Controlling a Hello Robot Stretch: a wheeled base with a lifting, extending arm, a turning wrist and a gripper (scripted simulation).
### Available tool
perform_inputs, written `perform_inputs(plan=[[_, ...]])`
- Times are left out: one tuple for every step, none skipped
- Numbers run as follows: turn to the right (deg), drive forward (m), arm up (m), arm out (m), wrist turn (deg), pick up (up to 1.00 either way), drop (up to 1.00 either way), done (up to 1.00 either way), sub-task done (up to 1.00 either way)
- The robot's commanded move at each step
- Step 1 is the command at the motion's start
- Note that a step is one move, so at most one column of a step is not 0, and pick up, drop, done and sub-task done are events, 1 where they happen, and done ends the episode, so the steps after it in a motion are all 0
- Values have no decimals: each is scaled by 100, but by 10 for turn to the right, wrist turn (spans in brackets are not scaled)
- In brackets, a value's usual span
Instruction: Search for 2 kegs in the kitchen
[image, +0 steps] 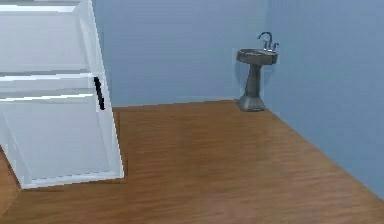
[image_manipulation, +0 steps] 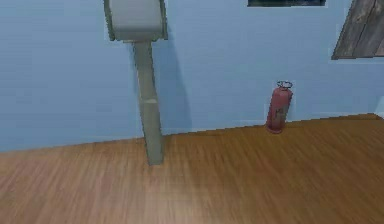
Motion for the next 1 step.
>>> perform_inputs(plan=[[450,0,0,0,0,0,0,0,0]])
